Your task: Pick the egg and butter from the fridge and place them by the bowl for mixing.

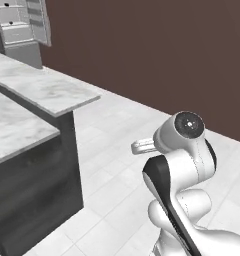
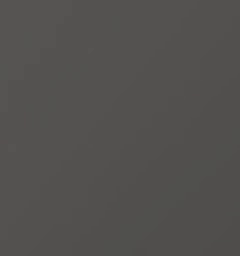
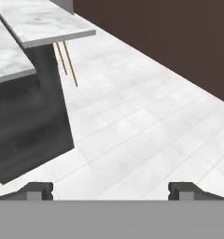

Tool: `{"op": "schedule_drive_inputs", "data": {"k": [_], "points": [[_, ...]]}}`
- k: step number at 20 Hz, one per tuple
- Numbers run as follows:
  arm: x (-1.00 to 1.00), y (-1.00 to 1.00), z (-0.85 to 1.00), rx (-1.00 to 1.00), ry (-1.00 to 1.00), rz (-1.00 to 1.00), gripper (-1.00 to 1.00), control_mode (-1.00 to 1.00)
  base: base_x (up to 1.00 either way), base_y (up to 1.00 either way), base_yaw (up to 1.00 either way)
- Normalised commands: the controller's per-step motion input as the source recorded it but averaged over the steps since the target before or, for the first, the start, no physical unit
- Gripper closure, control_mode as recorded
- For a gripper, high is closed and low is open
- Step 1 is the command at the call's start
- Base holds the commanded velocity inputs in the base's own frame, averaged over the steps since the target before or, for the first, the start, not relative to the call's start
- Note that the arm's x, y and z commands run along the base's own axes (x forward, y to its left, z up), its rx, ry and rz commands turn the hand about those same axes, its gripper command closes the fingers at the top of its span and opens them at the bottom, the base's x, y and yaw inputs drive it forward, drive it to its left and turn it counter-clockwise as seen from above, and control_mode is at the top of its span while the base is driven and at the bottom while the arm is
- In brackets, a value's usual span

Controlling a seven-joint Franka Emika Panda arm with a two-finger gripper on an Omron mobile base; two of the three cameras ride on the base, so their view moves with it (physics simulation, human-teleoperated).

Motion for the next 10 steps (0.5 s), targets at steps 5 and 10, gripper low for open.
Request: {"op": "schedule_drive_inputs", "data": {"k": [5,10], "points": [[0.00,0.00,0.00,0.00,0.00,0.00,-1.00,1.00,1.00,-1.00,0.00],[0.00,0.00,0.00,0.00,0.00,0.00,-1.00,1.00,1.00,-0.94,0.00]]}}
